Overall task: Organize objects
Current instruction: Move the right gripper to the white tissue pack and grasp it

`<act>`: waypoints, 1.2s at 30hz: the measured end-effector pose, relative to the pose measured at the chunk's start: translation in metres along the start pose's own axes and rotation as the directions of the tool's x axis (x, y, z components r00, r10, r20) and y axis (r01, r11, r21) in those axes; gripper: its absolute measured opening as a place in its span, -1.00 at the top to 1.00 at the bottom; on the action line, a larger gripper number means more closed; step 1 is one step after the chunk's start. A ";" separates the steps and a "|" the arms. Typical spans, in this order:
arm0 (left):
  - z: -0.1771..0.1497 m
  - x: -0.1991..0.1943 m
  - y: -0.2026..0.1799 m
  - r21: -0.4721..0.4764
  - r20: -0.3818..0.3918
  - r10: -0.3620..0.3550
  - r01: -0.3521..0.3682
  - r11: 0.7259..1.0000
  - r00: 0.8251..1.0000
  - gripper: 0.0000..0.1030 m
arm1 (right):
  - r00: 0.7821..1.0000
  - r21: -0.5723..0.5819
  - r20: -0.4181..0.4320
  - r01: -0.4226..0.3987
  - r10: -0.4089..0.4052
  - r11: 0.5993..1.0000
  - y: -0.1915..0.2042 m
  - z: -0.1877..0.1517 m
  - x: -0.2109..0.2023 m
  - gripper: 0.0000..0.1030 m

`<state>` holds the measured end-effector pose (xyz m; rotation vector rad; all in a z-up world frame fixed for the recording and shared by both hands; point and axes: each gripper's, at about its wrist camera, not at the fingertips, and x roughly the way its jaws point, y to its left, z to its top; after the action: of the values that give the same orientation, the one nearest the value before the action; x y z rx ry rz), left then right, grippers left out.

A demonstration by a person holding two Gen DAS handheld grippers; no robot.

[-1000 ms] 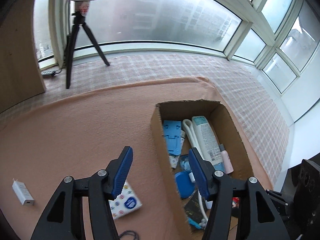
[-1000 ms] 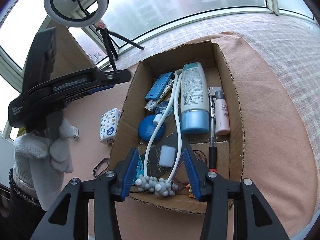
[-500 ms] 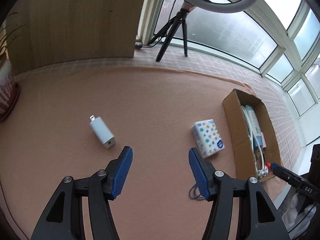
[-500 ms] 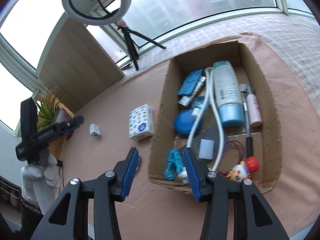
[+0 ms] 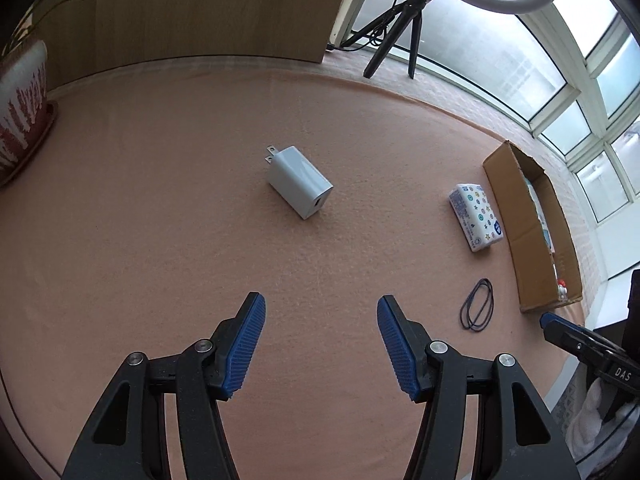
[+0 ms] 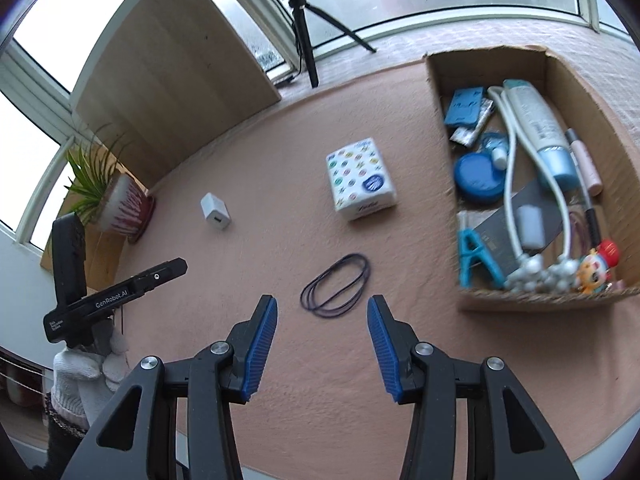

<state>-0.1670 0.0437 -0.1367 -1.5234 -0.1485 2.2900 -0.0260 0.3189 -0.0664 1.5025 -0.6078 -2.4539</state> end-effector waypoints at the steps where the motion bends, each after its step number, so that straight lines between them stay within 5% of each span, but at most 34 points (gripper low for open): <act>1: 0.002 0.001 0.002 0.007 -0.001 -0.002 0.002 1.000 1.000 -0.20 | 1.000 0.002 -0.004 0.008 -0.008 1.000 0.003 -0.002 0.004 0.16; 13: 0.010 0.018 0.000 0.035 -0.018 -0.062 0.063 0.997 0.998 -0.20 | 0.996 0.068 0.006 0.086 -0.087 0.994 0.009 -0.002 0.019 0.16; 28: 0.012 0.017 -0.027 -0.011 0.017 -0.123 0.123 0.992 0.992 -0.20 | 0.979 -0.071 -0.040 0.196 -0.199 0.978 0.008 0.097 0.056 0.07; 36: 0.009 0.020 -0.044 -0.019 0.010 -0.157 0.157 0.987 0.988 -0.21 | 0.943 -0.142 -0.091 0.305 -0.319 0.942 0.004 0.126 0.094 0.07</act>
<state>-0.1705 0.0931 -0.1370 -1.4564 -0.2836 2.1778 -0.1810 0.3099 -0.0901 1.7883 -0.1984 -2.5493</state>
